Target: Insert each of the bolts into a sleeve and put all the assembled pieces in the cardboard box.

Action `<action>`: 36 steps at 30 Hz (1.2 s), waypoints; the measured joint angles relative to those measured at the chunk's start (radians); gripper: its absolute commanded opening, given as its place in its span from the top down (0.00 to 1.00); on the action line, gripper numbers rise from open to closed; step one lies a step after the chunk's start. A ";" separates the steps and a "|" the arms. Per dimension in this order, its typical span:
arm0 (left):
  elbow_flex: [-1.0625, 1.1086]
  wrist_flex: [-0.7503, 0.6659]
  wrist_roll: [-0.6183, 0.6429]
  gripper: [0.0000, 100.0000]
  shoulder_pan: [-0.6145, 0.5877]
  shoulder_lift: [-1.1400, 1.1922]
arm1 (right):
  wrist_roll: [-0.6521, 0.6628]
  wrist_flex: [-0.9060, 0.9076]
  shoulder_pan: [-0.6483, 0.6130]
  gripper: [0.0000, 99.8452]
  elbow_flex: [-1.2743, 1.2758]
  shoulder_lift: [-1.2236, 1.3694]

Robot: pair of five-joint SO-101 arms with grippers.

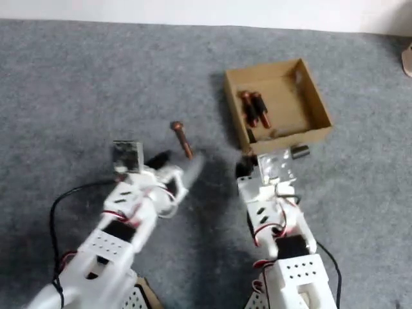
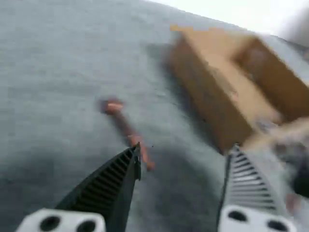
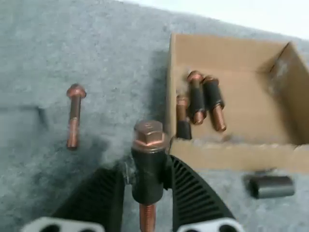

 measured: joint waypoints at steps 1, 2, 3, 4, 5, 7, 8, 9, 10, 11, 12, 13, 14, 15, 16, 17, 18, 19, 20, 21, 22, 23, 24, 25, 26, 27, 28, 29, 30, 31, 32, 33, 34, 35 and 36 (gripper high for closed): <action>0.000 0.000 0.003 0.80 -0.032 0.000 | 0.009 0.017 0.005 1.00 -0.026 0.000; 0.000 0.000 0.003 0.80 -0.054 0.000 | 0.018 0.031 0.009 1.00 -0.048 0.000; 0.000 0.000 0.003 0.81 -0.066 0.000 | 0.025 0.037 0.011 1.00 -0.069 0.000; 0.000 0.000 0.002 0.81 -0.074 0.000 | 0.029 0.041 0.012 1.00 -0.087 0.000; 0.000 0.000 0.003 0.81 -0.075 0.000 | 0.034 0.043 0.014 1.00 -0.107 0.000; 0.000 0.000 0.000 0.81 -0.074 0.000 | 0.052 0.043 0.017 1.00 -0.144 0.000; 0.000 0.000 0.000 0.81 -0.075 0.000 | 0.074 0.043 0.020 1.00 -0.164 0.006; 0.000 0.000 0.000 0.81 -0.077 0.000 | 0.092 0.043 0.025 1.00 -0.181 0.021; 0.000 0.000 0.000 0.81 -0.078 0.000 | 0.104 0.043 0.034 1.00 -0.201 0.051; 0.000 0.000 0.000 0.81 -0.078 0.000 | 0.110 0.038 0.043 1.00 -0.224 0.091; 0.002 0.000 0.000 0.81 -0.078 0.000 | 0.115 0.020 0.055 1.00 -0.249 0.140; 0.006 0.000 0.000 0.81 -0.078 0.000 | 0.115 -0.003 0.071 1.00 -0.276 0.196; 0.008 0.000 0.000 0.81 -0.078 0.000 | 0.115 -0.029 0.086 1.00 -0.310 0.256; 0.008 0.000 0.000 0.81 -0.078 0.000 | 0.115 -0.055 0.100 1.00 -0.344 0.324; 0.008 0.000 0.000 0.81 -0.078 0.000 | 0.115 -0.081 0.114 1.00 -0.382 0.388; 0.008 0.000 0.000 0.81 -0.078 0.000 | 0.115 -0.106 0.124 1.00 -0.420 0.459; 0.008 0.000 0.000 0.81 -0.078 0.000 | 0.115 -0.129 0.132 1.00 -0.462 0.528; 0.008 0.000 0.000 0.81 -0.078 0.000 | 0.115 -0.149 0.138 1.00 -0.503 0.598; 0.008 0.000 0.000 0.81 -0.078 0.000 | 0.115 -0.164 0.143 1.00 -0.545 0.663; 0.008 0.000 0.000 0.81 -0.078 0.000 | 0.115 -0.176 0.146 1.00 -0.586 0.727; 0.008 0.000 0.000 0.81 -0.078 0.000 | 0.115 -0.184 0.149 1.00 -0.632 0.790; 0.008 0.000 0.000 0.81 -0.078 0.000 | 0.115 -0.189 0.149 1.00 -0.677 0.850; 0.008 0.000 0.000 0.81 -0.078 0.000 | 0.115 -0.189 0.149 1.00 -0.723 0.913; 0.008 0.000 0.000 0.81 -0.078 0.000 | 0.115 -0.192 0.149 1.00 -0.770 0.973; 0.008 0.000 0.000 0.81 -0.078 0.000 | 0.115 -0.193 0.149 1.00 -0.815 1.031; 0.008 0.000 0.000 0.81 -0.078 0.000 | 0.115 -0.195 0.149 1.00 -0.859 1.088; 0.008 0.000 0.000 0.81 -0.078 0.000 | 0.115 -0.195 0.149 1.00 -0.901 1.138; 0.008 0.000 0.000 0.81 -0.078 0.000 | 0.115 -0.195 0.149 0.99 -0.939 1.194; 0.008 0.000 0.000 0.81 -0.078 0.000 | 0.115 -0.196 0.149 0.99 -0.974 1.240; 0.008 0.000 -0.002 0.81 -0.078 0.000 | 0.115 -0.196 0.149 0.99 -1.002 1.281; 0.008 0.000 -0.002 0.81 -0.078 0.000 | 0.115 -0.196 0.149 0.96 -1.025 1.321; 0.008 0.000 -0.002 0.81 -0.078 0.000 | 0.115 -0.196 0.149 0.92 -1.046 1.356; 0.008 0.000 -0.002 0.81 -0.078 0.000 | 0.115 -0.196 0.149 0.88 -1.060 1.387; 0.008 0.000 -0.002 0.81 -0.078 0.000 | 0.115 -0.196 0.149 0.85 -1.068 1.404; 0.008 0.000 -0.002 0.81 -0.078 0.000 | 0.115 -0.193 0.149 0.84 -1.068 1.413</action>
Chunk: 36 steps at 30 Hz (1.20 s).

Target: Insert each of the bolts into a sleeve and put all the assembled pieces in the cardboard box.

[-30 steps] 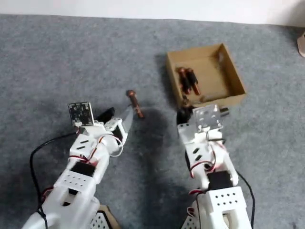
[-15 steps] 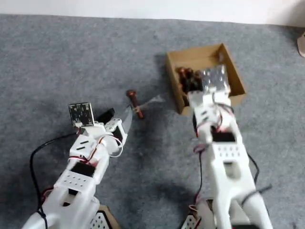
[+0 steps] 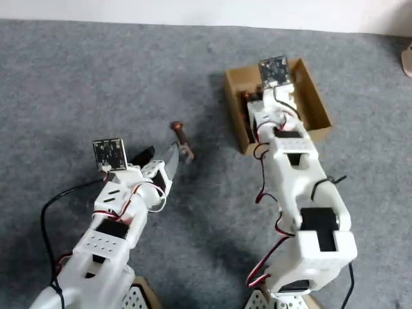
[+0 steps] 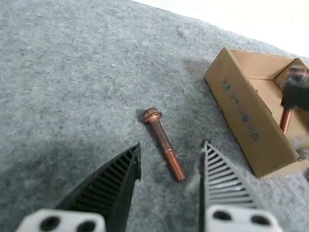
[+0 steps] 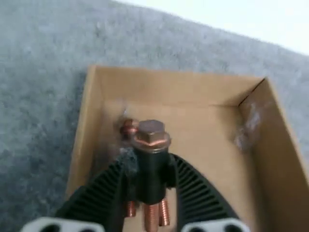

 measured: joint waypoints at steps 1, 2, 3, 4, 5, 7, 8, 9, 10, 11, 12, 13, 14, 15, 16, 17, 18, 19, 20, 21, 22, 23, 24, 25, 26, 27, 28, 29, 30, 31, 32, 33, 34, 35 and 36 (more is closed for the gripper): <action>0.000 0.000 0.000 0.81 0.000 0.000 | 0.000 0.009 0.000 0.86 -0.002 0.003; 0.000 0.000 0.000 0.81 0.000 0.000 | 0.006 0.035 0.000 0.91 -0.005 0.002; 0.000 0.000 0.000 0.81 0.000 0.000 | 0.009 0.066 0.002 0.97 -0.009 0.002; 0.000 0.000 0.000 0.81 0.000 0.000 | 0.009 0.100 0.002 1.00 -0.011 0.002; 0.000 0.000 0.000 0.81 0.000 0.000 | 0.009 0.130 0.002 0.98 -0.011 0.002; 0.000 0.000 0.000 0.81 0.000 0.000 | 0.009 0.163 0.002 0.99 -0.011 -0.015; 0.000 0.000 0.000 0.81 0.000 0.000 | 0.009 0.175 0.002 1.00 -0.011 -0.037; 0.000 0.000 0.000 0.81 0.000 0.000 | 0.009 0.184 0.000 1.00 -0.008 -0.064; 0.000 0.000 0.000 0.81 0.000 0.000 | 0.009 0.193 0.000 1.00 0.009 -0.098; 0.000 0.000 0.000 0.81 0.000 0.000 | 0.009 0.199 0.000 1.00 0.029 -0.130; 0.000 0.000 0.000 0.81 0.000 0.000 | 0.008 0.206 0.000 1.00 0.052 -0.164; 0.000 0.000 0.000 0.81 0.000 0.000 | -0.012 0.210 0.000 1.00 0.080 -0.204; 0.000 0.000 0.000 0.81 0.000 0.000 | -0.046 0.219 0.003 1.00 0.109 -0.247; 0.000 0.000 0.000 0.81 0.000 0.000 | -0.087 0.229 0.012 1.00 0.138 -0.292; 0.000 0.000 0.000 0.81 0.000 0.000 | -0.135 0.239 0.021 1.00 0.166 -0.336; 0.000 0.000 0.000 0.81 0.000 0.000 | -0.183 0.258 0.037 1.00 0.192 -0.379; 0.000 0.000 0.000 0.81 0.000 0.000 | -0.230 0.278 0.055 1.00 0.213 -0.417; 0.000 0.000 0.000 0.81 0.000 0.000 | -0.278 0.299 0.074 1.00 0.236 -0.457; 0.000 0.000 0.000 0.81 0.000 0.000 | -0.319 0.319 0.092 1.00 0.258 -0.493; 0.000 0.000 0.000 0.81 0.000 0.000 | -0.354 0.338 0.109 1.00 0.279 -0.523; 0.000 0.000 0.000 0.81 0.000 0.000 | -0.377 0.350 0.124 1.00 0.296 -0.549; 0.000 0.000 0.000 0.81 0.000 0.000 | -0.390 0.358 0.135 1.00 0.313 -0.572; 0.000 0.000 0.000 0.81 0.000 0.000 | -0.393 0.359 0.141 0.99 0.331 -0.589; 0.000 0.000 0.000 0.81 0.000 0.000 | -0.393 0.359 0.146 0.99 0.353 -0.603; 0.000 0.000 0.000 0.81 0.000 0.000 | -0.393 0.359 0.152 0.99 0.379 -0.611; 0.000 0.000 0.000 0.81 0.000 0.000 | -0.384 0.359 0.158 0.99 0.407 -0.618; 0.000 0.000 0.000 0.81 0.000 0.000 | -0.374 0.361 0.169 0.99 0.430 -0.621; 0.000 0.000 0.000 0.81 0.000 0.000 | -0.371 0.361 0.181 0.99 0.453 -0.623; 0.000 0.000 0.000 0.81 0.000 0.000 | -0.373 0.361 0.196 0.99 0.471 -0.623; 0.000 0.000 0.000 0.81 0.000 0.000 | -0.391 0.361 0.213 0.99 0.485 -0.623; 0.000 0.000 0.000 0.81 0.000 0.000 | -0.416 0.361 0.230 0.99 0.494 -0.623; 0.000 0.000 0.000 0.81 0.000 0.000 | -0.442 0.361 0.245 0.99 0.494 -0.623; 0.000 0.000 0.000 0.81 0.000 0.000 | -0.465 0.361 0.261 0.99 0.496 -0.623; 0.000 0.000 0.000 0.81 0.000 0.000 | -0.486 0.361 0.279 0.99 0.496 -0.623; 0.000 0.000 0.000 0.81 0.000 0.000 | -0.506 0.361 0.295 0.97 0.496 -0.623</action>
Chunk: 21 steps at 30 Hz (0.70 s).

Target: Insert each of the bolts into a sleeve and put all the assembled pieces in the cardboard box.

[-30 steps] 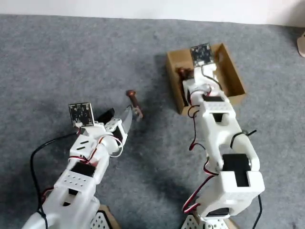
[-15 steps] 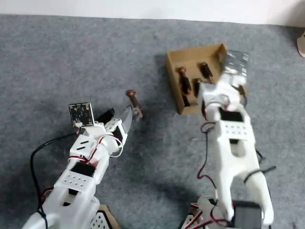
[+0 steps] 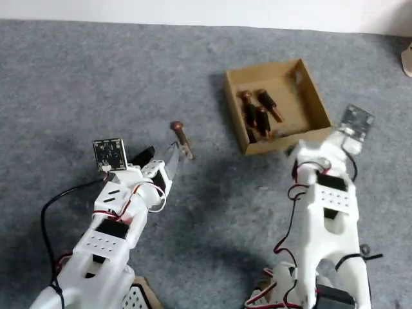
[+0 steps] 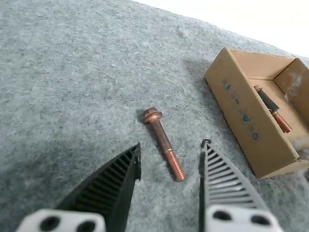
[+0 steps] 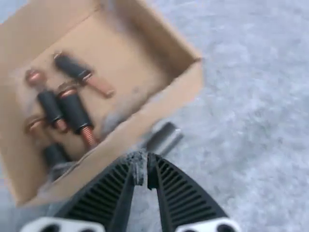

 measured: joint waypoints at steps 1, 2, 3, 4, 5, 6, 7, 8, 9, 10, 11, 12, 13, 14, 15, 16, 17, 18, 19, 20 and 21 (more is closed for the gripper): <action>0.000 0.000 0.000 0.81 0.000 0.000 | -0.020 0.006 0.015 0.94 0.000 0.000; 0.000 0.000 0.000 0.81 0.000 0.000 | -0.035 0.018 0.025 0.90 0.000 0.000; 0.000 0.000 0.000 0.81 0.000 0.000 | -0.049 0.048 0.029 0.85 0.000 0.000; 0.000 0.000 0.000 0.81 0.000 0.000 | -0.064 0.078 0.031 0.81 0.000 0.000; 0.000 0.000 0.000 0.81 0.000 0.000 | -0.078 0.109 0.031 0.78 0.000 0.000; 0.000 0.000 0.000 0.81 0.000 0.000 | -0.095 0.137 0.029 0.78 0.000 0.000; 0.000 0.000 0.000 0.81 0.000 0.000 | -0.112 0.158 0.026 0.78 -0.006 0.000; 0.000 0.000 0.000 0.81 0.000 0.000 | -0.127 0.172 0.026 0.79 -0.014 0.005; 0.000 0.000 0.000 0.81 0.000 0.000 | -0.138 0.178 0.028 0.81 -0.026 0.015; 0.000 0.000 0.000 0.81 0.000 0.000 | -0.146 0.180 0.029 0.82 -0.041 0.032; 0.000 0.000 0.000 0.81 0.000 0.000 | -0.150 0.183 0.031 0.84 -0.060 0.054; 0.000 0.000 0.000 0.81 0.000 0.000 | -0.153 0.184 0.032 0.86 -0.081 0.083; 0.000 0.000 0.000 0.81 0.000 0.000 | -0.157 0.184 0.032 0.87 -0.106 0.114; 0.000 0.000 0.000 0.81 0.000 0.000 | -0.158 0.184 0.031 0.88 -0.132 0.149; 0.000 0.000 0.000 0.81 0.000 0.000 | -0.158 0.184 0.029 0.88 -0.161 0.189; 0.000 0.000 0.000 0.81 0.000 0.000 | -0.158 0.184 0.031 0.88 -0.195 0.229; 0.000 0.000 0.000 0.81 0.000 0.000 | -0.163 0.184 0.032 0.88 -0.227 0.270; 0.000 0.000 0.000 0.81 0.000 0.000 | -0.175 0.184 0.035 0.88 -0.256 0.308; 0.000 0.000 0.000 0.81 0.000 0.000 | -0.190 0.184 0.035 0.88 -0.287 0.348; 0.000 0.000 0.000 0.81 0.000 0.000 | -0.203 0.184 0.035 0.88 -0.316 0.388; 0.000 0.000 0.000 0.81 0.000 0.000 | -0.212 0.184 0.035 0.88 -0.347 0.428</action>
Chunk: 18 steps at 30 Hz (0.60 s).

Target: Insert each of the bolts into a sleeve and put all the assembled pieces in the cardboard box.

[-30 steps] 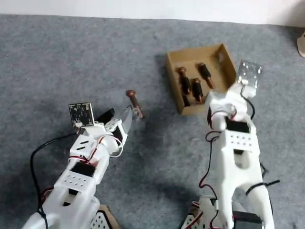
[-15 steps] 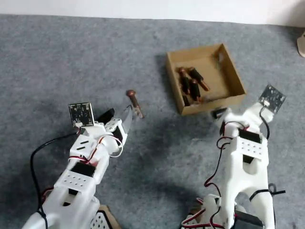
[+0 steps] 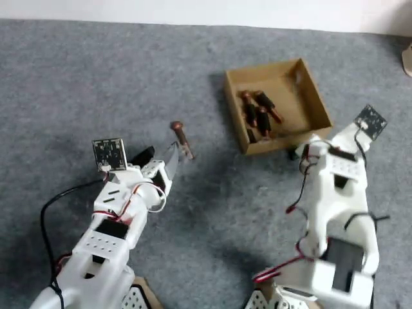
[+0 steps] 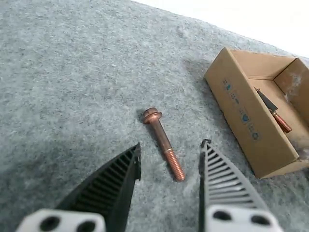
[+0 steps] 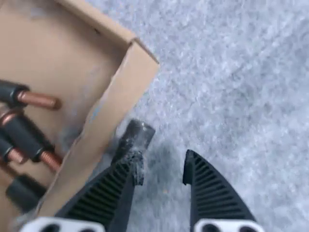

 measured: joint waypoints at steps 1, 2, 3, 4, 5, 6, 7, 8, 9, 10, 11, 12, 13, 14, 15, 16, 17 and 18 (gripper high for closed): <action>0.000 0.000 0.000 0.81 0.000 0.000 | -0.008 0.000 -0.002 0.88 -0.028 0.038; 0.000 0.000 0.000 0.81 0.000 0.000 | -0.011 0.000 -0.002 0.88 -0.058 0.071; 0.000 0.000 0.000 0.81 0.000 0.000 | -0.014 0.000 -0.003 0.88 -0.083 0.104; 0.000 0.000 0.000 0.81 0.000 0.000 | -0.014 0.000 -0.005 0.88 -0.106 0.133; 0.000 0.000 0.000 0.81 0.000 0.000 | -0.015 0.000 -0.008 0.88 -0.129 0.157; 0.000 0.000 0.000 0.81 0.000 0.000 | -0.020 0.000 -0.017 0.88 -0.147 0.173; 0.000 0.000 0.000 0.81 0.000 0.000 | -0.029 0.000 -0.026 0.88 -0.164 0.183; 0.000 0.000 0.000 0.81 0.000 0.000 | -0.044 0.000 -0.032 0.88 -0.173 0.187; 0.000 0.000 0.000 0.81 0.000 0.000 | -0.060 0.000 -0.038 0.88 -0.176 0.189; 0.000 0.000 0.000 0.81 0.000 0.000 | -0.069 0.002 -0.044 0.88 -0.178 0.189; 0.000 0.000 0.000 0.81 0.000 0.000 | -0.075 0.002 -0.051 0.88 -0.180 0.189; 0.000 0.000 0.000 0.81 0.000 0.000 | -0.080 0.002 -0.061 0.88 -0.180 0.189; 0.000 0.000 0.000 0.81 0.000 0.000 | -0.084 0.002 -0.071 0.88 -0.180 0.189; 0.000 0.000 0.000 0.81 0.000 0.000 | -0.086 0.002 -0.078 0.88 -0.180 0.189; 0.000 0.000 0.000 0.81 0.000 0.000 | -0.087 0.002 -0.084 0.88 -0.180 0.189; 0.000 0.000 0.000 0.81 0.000 0.000 | -0.087 0.002 -0.092 0.88 -0.180 0.189; 0.000 0.000 0.000 0.81 0.000 0.000 | -0.087 0.002 -0.097 0.88 -0.180 0.195; 0.000 0.000 0.000 0.81 0.000 0.000 | -0.087 0.002 -0.103 0.88 -0.180 0.198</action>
